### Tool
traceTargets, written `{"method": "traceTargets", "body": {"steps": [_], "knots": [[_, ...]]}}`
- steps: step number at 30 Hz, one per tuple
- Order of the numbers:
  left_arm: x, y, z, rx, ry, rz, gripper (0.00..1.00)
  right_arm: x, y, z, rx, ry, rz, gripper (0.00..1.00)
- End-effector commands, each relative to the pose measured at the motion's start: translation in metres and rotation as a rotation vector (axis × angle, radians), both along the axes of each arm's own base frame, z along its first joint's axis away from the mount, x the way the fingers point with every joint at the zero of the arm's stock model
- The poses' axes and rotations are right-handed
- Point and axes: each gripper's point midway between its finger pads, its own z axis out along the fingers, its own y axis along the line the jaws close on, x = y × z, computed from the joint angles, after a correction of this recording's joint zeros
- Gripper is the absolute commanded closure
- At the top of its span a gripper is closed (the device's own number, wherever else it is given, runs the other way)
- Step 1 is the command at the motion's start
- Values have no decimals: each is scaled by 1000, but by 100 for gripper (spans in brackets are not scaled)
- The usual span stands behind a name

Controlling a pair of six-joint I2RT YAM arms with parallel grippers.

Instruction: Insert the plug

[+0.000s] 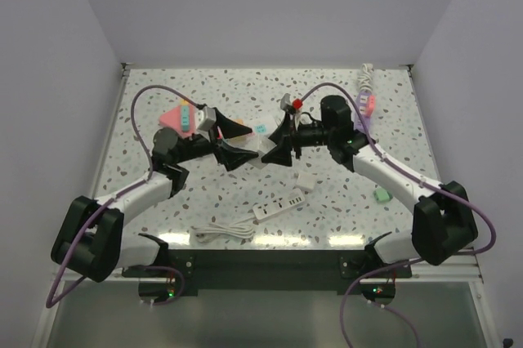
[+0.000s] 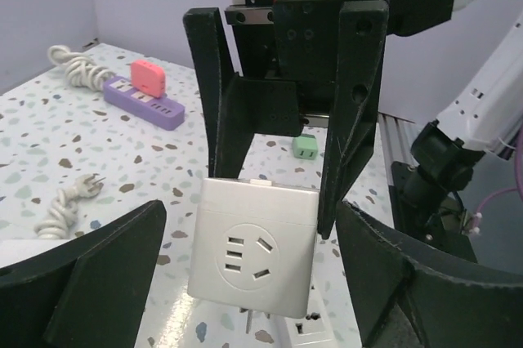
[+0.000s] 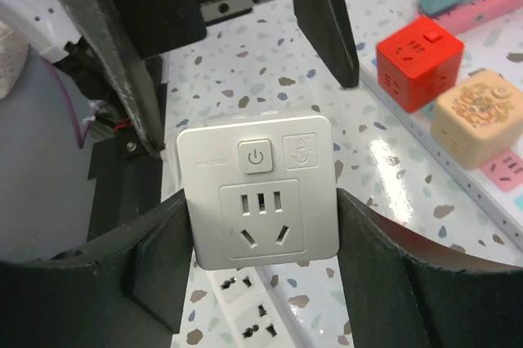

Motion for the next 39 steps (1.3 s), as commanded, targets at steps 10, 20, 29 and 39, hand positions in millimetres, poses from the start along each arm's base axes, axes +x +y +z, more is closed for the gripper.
{"method": "traceTargets", "body": {"steps": [10,20,29,39], "knots": [[91,75,-7,-6,71,549,0,100,-16,-4,-141,126,-448,100],[127,124,-48,116,193,890,0,172,-28,-68,-373,199,-747,100],[136,130,-59,155,220,935,0,197,-20,-87,-420,208,-791,100],[138,128,-66,173,231,927,0,197,-8,-91,-431,200,-819,100]]}}
